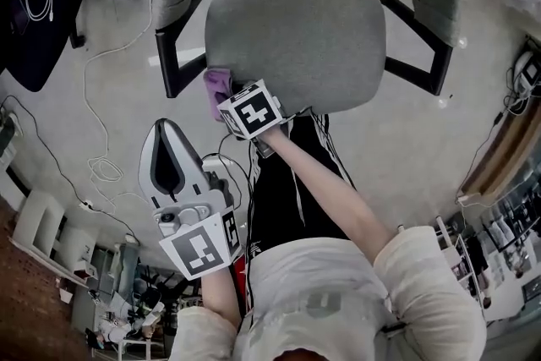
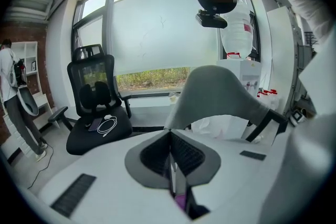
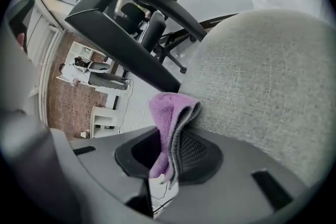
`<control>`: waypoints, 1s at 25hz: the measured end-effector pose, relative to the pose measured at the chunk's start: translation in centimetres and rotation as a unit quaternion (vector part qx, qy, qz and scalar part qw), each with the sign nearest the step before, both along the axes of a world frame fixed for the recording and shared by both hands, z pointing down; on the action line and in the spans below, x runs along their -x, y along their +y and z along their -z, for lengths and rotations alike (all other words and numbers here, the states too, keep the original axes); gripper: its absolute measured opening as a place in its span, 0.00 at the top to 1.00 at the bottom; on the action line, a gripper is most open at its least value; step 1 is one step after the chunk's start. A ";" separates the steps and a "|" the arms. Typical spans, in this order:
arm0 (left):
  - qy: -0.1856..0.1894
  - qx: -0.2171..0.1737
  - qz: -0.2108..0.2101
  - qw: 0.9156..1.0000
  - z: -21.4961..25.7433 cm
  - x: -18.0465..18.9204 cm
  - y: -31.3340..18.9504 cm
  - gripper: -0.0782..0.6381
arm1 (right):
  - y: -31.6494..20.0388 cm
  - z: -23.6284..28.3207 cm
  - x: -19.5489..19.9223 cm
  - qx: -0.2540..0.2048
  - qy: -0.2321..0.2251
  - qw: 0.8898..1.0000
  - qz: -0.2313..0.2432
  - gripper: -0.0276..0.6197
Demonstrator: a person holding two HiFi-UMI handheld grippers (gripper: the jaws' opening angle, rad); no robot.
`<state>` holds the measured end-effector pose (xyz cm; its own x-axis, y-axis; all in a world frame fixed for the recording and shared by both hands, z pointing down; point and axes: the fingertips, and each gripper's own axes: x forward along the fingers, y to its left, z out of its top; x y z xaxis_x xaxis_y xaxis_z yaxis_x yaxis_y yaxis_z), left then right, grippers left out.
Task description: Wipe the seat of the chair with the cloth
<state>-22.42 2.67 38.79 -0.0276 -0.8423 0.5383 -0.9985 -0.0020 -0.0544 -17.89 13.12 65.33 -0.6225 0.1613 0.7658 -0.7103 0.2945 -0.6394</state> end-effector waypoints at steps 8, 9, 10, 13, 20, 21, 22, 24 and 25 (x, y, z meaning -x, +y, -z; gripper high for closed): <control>0.034 -0.014 -0.039 0.999 0.9 -4.1 -2.8 0.87 | 0.5 0.2 -8.4 -0.024 0.052 0.998 -0.011 0.82; 0.034 -0.016 -0.049 0.998 1.0 -4.6 -3.2 0.87 | 0.5 0.1 -10.2 -0.026 0.062 0.998 -0.013 0.82; 0.034 -0.018 -0.057 0.998 1.1 -5.1 -3.6 0.87 | 0.6 0.0 -12.1 -0.025 0.071 0.997 -0.018 0.82; 0.040 -0.022 -0.078 0.996 1.2 -6.7 -4.4 0.87 | 0.7 -0.2 -17.3 -0.019 0.097 0.994 -0.039 0.82; 0.049 -0.025 -0.119 0.991 2.1 -10.4 -4.9 0.87 | 1.4 0.1 -27.5 -0.025 0.165 0.984 -0.054 0.82; 0.049 -0.025 -0.123 0.991 2.2 -10.7 -4.9 0.87 | 1.5 0.1 -28.8 -0.027 0.175 0.982 -0.057 0.82; 0.049 -0.025 -0.126 0.990 2.2 -11.0 -4.9 0.87 | 1.6 0.1 -30.0 -0.027 0.184 0.981 -0.061 0.82; 0.048 -0.025 -0.132 0.990 2.3 -11.5 -4.9 0.87 | 1.7 0.1 -32.1 -0.027 0.200 0.977 -0.066 0.82; 0.048 -0.025 -0.134 0.990 2.3 -11.7 -4.9 0.87 | 1.8 0.1 -33.1 -0.028 0.208 0.976 -0.065 0.82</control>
<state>-10.71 -2.26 36.46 0.2493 -0.8385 0.4845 -0.9631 -0.2671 0.0333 15.17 14.89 65.26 -0.2685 0.0518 0.9619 -0.9385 0.2112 -0.2733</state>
